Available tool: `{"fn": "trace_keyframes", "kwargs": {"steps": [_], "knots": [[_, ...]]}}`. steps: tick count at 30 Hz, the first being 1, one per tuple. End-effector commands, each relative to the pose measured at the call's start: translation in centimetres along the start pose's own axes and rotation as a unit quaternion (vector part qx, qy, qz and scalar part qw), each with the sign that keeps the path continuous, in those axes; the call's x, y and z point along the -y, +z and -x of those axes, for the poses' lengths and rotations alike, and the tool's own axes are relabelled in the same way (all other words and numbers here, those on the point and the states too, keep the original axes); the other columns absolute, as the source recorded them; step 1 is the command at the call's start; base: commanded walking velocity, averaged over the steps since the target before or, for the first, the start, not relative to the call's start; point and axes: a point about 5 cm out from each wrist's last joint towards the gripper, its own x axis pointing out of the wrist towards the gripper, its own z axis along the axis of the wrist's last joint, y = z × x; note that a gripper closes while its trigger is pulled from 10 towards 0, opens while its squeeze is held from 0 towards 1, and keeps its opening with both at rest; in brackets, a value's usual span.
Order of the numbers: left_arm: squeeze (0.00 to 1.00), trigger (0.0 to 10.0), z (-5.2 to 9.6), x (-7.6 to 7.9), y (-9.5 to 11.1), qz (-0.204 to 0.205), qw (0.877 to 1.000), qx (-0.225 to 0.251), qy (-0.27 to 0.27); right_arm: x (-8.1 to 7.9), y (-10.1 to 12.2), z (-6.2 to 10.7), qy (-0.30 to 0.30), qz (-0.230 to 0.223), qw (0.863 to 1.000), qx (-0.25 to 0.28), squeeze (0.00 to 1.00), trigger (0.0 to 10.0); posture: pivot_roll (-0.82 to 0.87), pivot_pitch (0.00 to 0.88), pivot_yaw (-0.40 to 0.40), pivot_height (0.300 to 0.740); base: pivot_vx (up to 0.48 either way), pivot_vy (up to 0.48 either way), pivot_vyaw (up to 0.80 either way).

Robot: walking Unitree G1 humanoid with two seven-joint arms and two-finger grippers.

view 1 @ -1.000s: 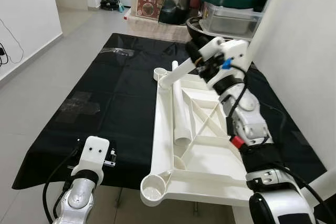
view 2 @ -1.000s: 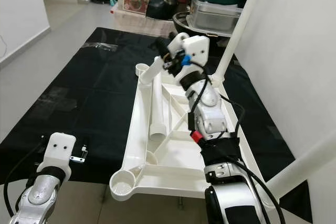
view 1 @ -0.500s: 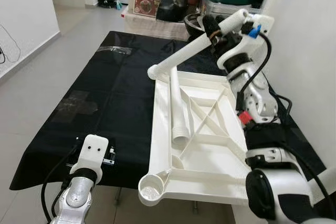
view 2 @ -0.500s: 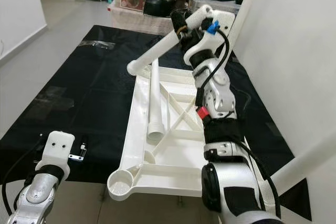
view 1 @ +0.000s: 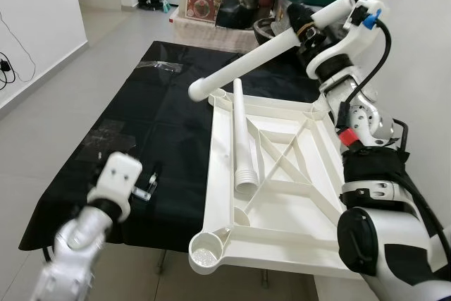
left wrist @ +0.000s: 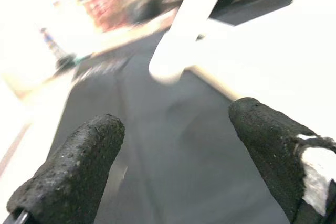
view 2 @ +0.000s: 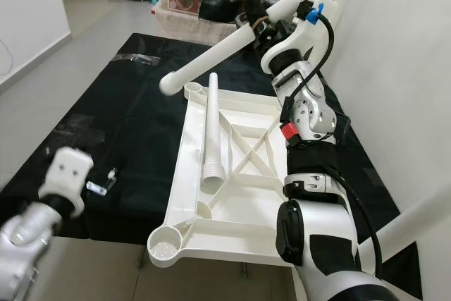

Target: Building children table

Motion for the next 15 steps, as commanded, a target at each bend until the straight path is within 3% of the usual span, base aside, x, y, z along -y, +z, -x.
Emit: {"fn": "trace_keyframes", "kwargs": {"steps": [1,8,12,15], "knots": [[0.00,10.0,0.2,0.3,0.0,0.005,0.999,-0.008,-0.039,-0.7,0.5,0.0,0.040,0.004,0.999,-0.006,0.00,0.0,0.09,0.000,-0.109,0.740,0.000,0.000,0.00],[0.00,10.0,0.2,-0.4,-0.3,-0.020,0.997,-0.013,-0.068,-3.0,0.8,-0.1,0.124,0.014,0.992,-0.021,0.00,0.0,0.09,0.000,-0.103,0.740,0.000,0.000,0.00],[0.00,10.0,0.2,0.0,-0.9,-0.010,0.996,-0.022,-0.090,-5.1,1.7,-0.1,0.188,0.009,0.982,-0.021,0.00,0.0,0.08,0.000,-0.099,0.740,0.000,0.000,0.00],[0.00,10.0,0.3,0.0,-1.0,-0.011,0.995,-0.026,-0.095,-5.6,1.9,0.1,0.204,0.007,0.979,-0.021,0.00,0.0,0.08,0.000,-0.099,0.740,0.000,0.000,0.00]]}}
